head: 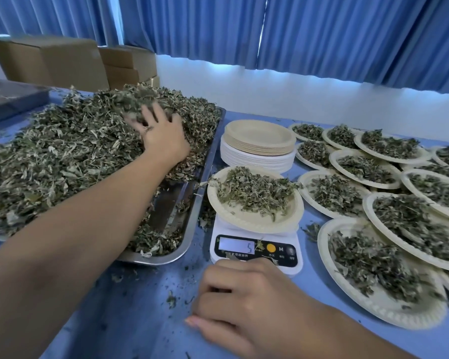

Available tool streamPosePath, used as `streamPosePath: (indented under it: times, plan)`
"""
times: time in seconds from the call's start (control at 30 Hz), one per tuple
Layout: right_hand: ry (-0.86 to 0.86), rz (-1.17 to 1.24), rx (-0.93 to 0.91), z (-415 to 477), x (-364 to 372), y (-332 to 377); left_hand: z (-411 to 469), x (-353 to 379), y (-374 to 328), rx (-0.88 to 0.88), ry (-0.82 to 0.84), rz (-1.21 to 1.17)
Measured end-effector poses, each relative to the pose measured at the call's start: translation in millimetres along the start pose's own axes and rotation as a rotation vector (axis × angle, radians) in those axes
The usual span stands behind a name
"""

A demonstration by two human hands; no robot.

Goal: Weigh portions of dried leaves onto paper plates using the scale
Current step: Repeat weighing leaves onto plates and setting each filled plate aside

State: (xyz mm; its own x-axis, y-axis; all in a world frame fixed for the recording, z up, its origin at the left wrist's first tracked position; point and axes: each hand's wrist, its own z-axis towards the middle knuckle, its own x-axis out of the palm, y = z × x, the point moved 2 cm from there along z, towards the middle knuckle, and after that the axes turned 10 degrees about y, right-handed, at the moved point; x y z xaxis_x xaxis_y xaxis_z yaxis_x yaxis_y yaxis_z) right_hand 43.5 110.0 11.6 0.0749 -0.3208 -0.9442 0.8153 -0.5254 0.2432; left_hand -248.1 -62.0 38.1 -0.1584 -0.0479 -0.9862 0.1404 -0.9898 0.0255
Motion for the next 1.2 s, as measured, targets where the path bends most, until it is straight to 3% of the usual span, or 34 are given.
streamPosePath:
  times: [0.1, 0.3, 0.43, 0.57, 0.67, 0.8, 0.97, 1.2]
  plan:
    - [-0.003, -0.020, -0.005, 0.0, -1.0, 1.4, 1.6, 10.2, 1.6, 0.013, 0.099, 0.108]
    - [0.042, -0.030, 0.008, -0.2, -2.7, 2.4, -9.4, 4.4, -14.8, 0.052, 0.122, 0.243]
    - [0.036, -0.024, 0.014, 0.4, -2.7, 1.6, -17.2, 3.9, -25.2, 0.188, 0.132, 0.197]
    - [0.008, -0.019, 0.014, 1.1, -2.6, 1.3, -22.4, 0.6, -31.7, 0.338, 0.027, -0.042]
    - [0.010, -0.008, 0.020, 0.7, -2.3, 1.1, -20.3, 0.5, -30.8, 0.210, -0.064, 0.087]
    - [0.023, -0.005, 0.018, 0.9, -1.7, 0.9, -23.1, 0.7, -24.0, 0.103, 0.226, 0.087]
    - [0.025, -0.042, 0.012, 0.7, -1.1, -0.1, -32.2, -24.1, -30.6, 0.327, 0.286, 0.007]
    - [0.025, 0.008, 0.029, 1.4, -1.1, 0.2, -55.0, -78.5, -15.6, 0.347, 0.412, -0.105]
